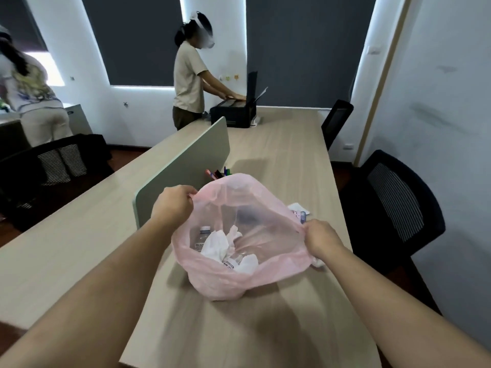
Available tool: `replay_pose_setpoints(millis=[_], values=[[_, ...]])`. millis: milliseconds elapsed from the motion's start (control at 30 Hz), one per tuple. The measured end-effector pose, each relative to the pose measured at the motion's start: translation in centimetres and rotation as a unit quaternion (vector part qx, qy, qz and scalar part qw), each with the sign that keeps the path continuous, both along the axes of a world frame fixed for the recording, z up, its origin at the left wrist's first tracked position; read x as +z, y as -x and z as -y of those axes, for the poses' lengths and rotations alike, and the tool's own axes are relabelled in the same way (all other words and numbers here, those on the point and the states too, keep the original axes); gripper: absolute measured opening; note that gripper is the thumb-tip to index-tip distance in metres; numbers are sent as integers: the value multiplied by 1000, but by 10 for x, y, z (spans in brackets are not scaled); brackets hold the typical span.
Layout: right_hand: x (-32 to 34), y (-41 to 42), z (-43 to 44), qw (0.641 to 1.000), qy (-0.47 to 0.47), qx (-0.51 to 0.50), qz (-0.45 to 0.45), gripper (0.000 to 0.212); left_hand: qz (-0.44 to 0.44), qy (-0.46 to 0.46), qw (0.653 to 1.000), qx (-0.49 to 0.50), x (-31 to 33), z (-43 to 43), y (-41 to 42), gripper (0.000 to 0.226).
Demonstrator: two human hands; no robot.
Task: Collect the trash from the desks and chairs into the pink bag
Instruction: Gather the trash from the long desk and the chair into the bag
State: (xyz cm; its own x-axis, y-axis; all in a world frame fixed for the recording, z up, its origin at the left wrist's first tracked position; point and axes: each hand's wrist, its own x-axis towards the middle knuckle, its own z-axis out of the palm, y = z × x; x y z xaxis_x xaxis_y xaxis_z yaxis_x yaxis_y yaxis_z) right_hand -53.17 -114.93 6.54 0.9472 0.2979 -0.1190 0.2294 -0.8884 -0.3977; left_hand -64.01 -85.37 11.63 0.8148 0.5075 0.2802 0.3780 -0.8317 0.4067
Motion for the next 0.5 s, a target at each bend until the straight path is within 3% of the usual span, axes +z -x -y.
replay_pose_setpoints(millis=[133,367,500], values=[[-6,-14,19,996,48,74,-6,31,-32,4,999,36,-8,17,5,44],[-16,-28,34,975,-46,209,-57,28,-41,-84,988,122,-9,65,4,32],[-7,-48,47,971,-102,193,-102,26,12,-88,991,105,6,71,-4,50]])
